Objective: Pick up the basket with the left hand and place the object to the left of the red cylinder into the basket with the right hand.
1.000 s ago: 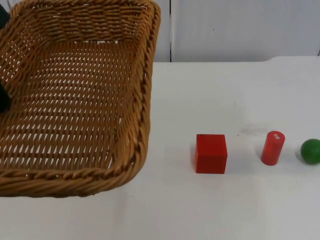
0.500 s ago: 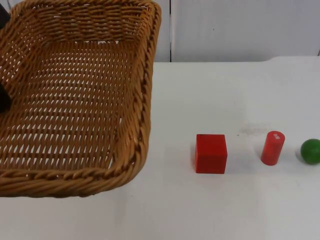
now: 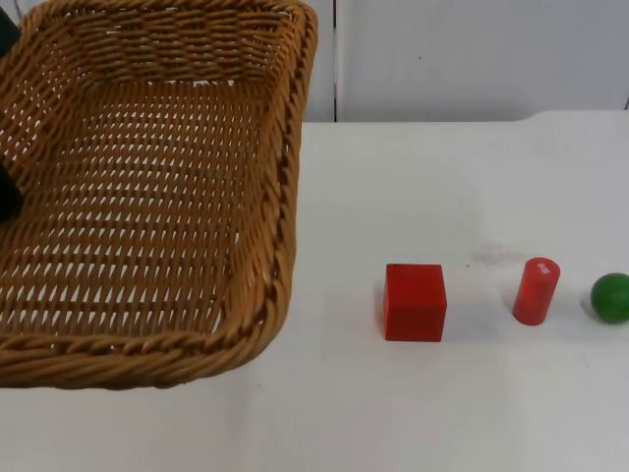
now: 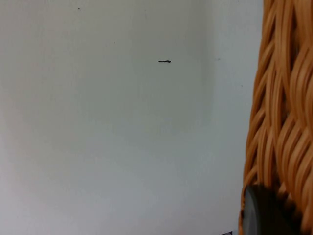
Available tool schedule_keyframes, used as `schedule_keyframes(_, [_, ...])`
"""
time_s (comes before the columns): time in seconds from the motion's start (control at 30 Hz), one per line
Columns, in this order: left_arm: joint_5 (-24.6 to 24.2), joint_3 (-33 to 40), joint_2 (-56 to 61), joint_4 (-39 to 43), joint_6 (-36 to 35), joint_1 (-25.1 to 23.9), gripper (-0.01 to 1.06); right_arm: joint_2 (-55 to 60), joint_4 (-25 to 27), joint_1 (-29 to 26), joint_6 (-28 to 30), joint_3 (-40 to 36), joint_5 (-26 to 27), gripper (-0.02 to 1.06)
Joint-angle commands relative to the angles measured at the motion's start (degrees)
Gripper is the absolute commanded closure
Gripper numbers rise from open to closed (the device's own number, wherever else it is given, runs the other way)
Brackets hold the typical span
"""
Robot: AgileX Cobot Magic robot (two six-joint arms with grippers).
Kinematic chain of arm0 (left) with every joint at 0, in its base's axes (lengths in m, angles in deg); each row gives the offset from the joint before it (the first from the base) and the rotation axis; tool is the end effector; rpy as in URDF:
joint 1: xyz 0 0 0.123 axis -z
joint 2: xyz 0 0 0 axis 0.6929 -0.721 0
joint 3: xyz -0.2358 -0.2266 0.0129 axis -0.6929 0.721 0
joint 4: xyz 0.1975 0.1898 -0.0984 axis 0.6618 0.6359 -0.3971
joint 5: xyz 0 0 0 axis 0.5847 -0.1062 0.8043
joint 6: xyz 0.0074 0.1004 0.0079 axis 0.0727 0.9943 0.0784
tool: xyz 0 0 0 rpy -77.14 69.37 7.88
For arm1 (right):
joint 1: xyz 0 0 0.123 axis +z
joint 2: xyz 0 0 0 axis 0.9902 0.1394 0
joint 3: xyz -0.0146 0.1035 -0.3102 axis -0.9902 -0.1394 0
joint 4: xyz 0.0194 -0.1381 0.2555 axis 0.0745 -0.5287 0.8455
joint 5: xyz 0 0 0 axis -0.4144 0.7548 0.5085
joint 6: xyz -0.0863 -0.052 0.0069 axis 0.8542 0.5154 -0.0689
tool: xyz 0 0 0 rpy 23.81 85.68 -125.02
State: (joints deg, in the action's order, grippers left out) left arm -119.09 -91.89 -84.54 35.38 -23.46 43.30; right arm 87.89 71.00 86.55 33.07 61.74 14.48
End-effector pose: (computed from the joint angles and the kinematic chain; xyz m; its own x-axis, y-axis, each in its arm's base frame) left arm 0.2766 -0.0385 0.2956 -0.9932 -0.0005 -0.1161 0.0469 0.9134 -0.4044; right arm 0.0128 -0.0010 0.3358 -0.4732 -0.0605 -0.8789 -0.0740 0.9968 -0.0288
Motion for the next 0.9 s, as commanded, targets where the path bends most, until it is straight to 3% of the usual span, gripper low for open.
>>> schedule_keyframes(0.0, [-0.4, -0.1, 0.7, -2.0, 0.4, 0.2, 1.05, 4.0, -0.4, 0.1, 0.7, 2.6, 1.6, 0.00])
schedule_keyframes(0.33, [-0.4, -0.1, 0.7, -2.0, 0.9, 0.2, 1.05, 29.1, 0.3, 0.1, 1.2, 17.5, 5.5, 0.00])
schedule_keyframes(0.87, [-0.2, -0.1, 0.7, -2.0, 0.9, 0.2, 1.05, 57.9, 0.3, 0.1, 3.4, 31.6, 8.5, 0.00])
